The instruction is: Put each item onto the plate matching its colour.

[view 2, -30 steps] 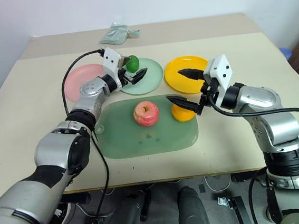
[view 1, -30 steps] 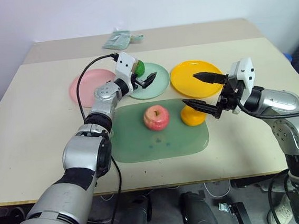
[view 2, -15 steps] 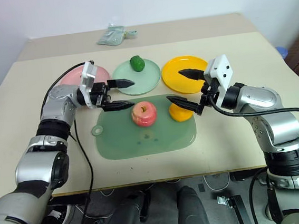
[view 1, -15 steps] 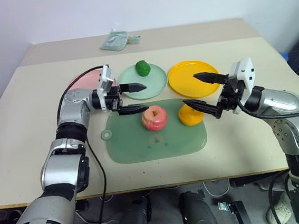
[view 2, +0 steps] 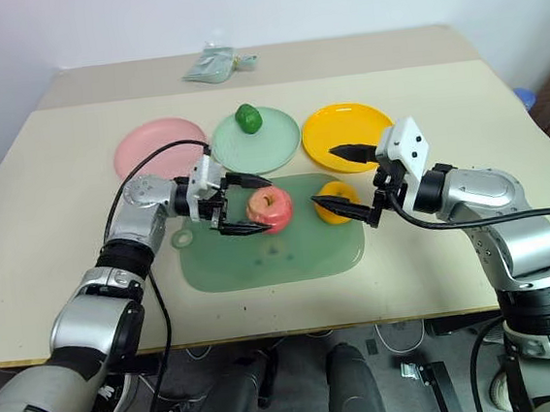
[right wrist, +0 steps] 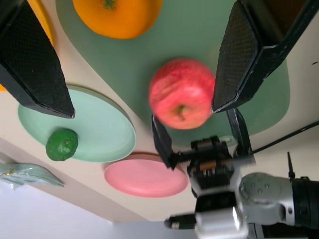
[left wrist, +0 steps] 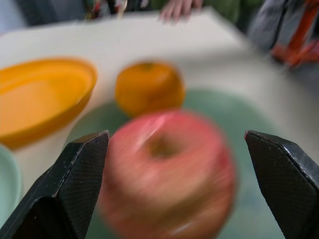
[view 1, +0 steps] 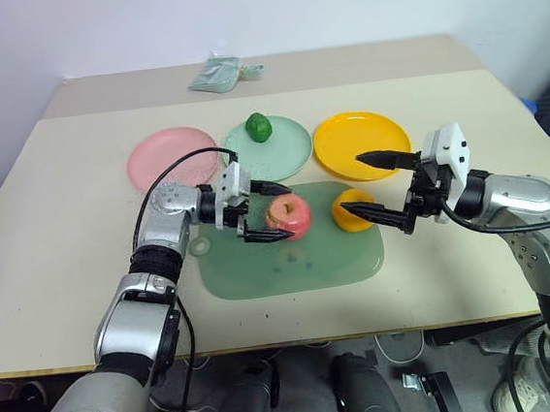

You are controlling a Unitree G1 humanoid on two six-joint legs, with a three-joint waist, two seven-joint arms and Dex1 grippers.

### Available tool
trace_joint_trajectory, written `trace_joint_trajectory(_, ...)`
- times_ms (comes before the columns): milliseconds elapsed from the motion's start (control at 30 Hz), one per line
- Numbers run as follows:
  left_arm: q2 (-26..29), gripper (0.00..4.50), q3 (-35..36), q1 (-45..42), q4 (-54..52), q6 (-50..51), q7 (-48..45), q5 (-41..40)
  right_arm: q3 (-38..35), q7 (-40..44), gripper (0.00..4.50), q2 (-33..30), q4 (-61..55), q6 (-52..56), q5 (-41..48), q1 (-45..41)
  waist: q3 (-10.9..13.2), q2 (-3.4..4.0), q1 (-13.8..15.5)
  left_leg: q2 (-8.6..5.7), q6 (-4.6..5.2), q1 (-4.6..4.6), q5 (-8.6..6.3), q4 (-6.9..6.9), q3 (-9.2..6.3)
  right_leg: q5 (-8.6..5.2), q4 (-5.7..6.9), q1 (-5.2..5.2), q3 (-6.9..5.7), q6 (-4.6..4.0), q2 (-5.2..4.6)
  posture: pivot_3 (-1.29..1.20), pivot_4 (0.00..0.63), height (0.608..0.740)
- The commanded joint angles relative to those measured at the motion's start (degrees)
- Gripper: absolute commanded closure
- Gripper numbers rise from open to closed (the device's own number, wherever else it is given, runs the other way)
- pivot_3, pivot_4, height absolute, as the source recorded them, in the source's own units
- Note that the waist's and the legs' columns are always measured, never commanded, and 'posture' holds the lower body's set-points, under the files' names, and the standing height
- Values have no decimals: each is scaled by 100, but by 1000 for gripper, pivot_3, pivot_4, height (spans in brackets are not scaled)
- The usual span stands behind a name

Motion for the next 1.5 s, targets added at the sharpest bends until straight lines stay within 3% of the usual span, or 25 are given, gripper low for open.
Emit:
trace_joint_trajectory(33,-68,884,39,-113,237,-500,374,143,-176,-43,0,-38,-169,-32,79,-109,-1,0,9,0,0,1,0,0,0,0,0,2,0,0,0,0,150,740)
trace_joint_trajectory(67,-121,1096,141,-158,252,-493,487,40,-179,-46,0,-42,-160,-34,79,-111,-1,0,13,0,0,1,0,1,0,0,-1,2,0,0,0,0,150,740)
trace_joint_trajectory(267,-54,1096,804,-280,177,-15,642,-623,-179,-59,0,-37,-116,-63,63,-137,0,-1,-20,-1,0,-2,0,2,-2,0,0,0,-1,1,1,0,150,740)
trace_joint_trajectory(367,136,1096,1195,-400,264,182,1181,-783,-174,-70,0,-16,-85,-99,49,-152,0,-1,-37,1,1,-1,0,1,-1,0,3,-2,-1,1,2,0,150,740)
trace_joint_trajectory(467,287,1096,1435,-536,410,177,2227,-638,-152,-76,0,6,-37,-145,21,-174,0,-1,-16,0,0,-1,0,1,-1,0,3,-1,-1,1,2,0,150,740)
trace_joint_trajectory(633,498,1096,1830,-797,1010,49,4834,-322,-72,-82,0,80,72,-235,-39,-301,0,-1,3,-2,0,0,0,2,-2,1,2,0,-1,2,1,0,150,740)
trace_joint_trajectory(767,507,1096,1735,-791,1257,88,5778,-7,-202,-415,0,403,334,-370,-13,-725,0,-1,-12,-2,0,0,1,2,-2,1,3,0,-1,1,1,0,150,740)
trace_joint_trajectory(933,507,1096,1538,-721,1440,182,6240,361,-41,-782,0,654,585,-581,-363,-959,-2,-4,14,-7,-3,-1,2,2,-6,3,5,1,-1,4,1,0,150,740)
trace_joint_trajectory(1233,578,1096,1565,-568,1560,572,6521,496,50,-681,0,639,417,-576,-375,-765,-2,-4,-25,-7,-2,0,2,2,-7,4,8,1,-1,5,2,0,150,740)
trace_joint_trajectory(1300,604,145,1546,-557,1544,572,6467,531,31,-655,0,625,431,-569,-377,-770,-2,-4,-23,-7,-3,0,2,2,-7,4,8,0,-1,5,2,0,150,740)
trace_joint_trajectory(1500,737,40,1600,-588,1288,21,5620,354,71,-526,0,476,425,-489,-466,-666,-2,-4,-12,-7,-3,0,2,2,-6,5,7,1,-1,4,2,0,150,740)
